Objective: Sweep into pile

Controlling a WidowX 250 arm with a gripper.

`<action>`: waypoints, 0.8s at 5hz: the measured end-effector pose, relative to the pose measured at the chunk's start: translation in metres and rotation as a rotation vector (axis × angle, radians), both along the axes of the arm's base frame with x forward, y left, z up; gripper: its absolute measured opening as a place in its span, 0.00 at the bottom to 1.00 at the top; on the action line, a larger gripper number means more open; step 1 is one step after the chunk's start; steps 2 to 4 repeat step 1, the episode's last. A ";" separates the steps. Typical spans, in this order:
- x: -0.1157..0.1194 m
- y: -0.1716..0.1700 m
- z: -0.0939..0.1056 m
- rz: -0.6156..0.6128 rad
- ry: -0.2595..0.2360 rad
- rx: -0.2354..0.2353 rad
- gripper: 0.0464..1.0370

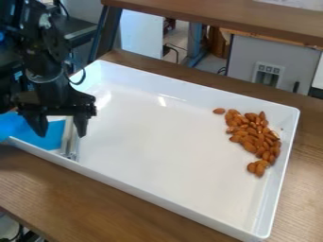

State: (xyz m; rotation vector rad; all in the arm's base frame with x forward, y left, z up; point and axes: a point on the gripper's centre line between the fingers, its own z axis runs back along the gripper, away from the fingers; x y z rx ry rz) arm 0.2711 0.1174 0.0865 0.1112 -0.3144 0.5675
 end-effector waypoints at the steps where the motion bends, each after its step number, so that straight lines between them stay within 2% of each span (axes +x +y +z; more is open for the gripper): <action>1: -0.003 -0.003 0.018 -0.041 0.037 -0.037 0.97; 4: -0.003 -0.003 0.018 -0.041 0.037 -0.037 0.97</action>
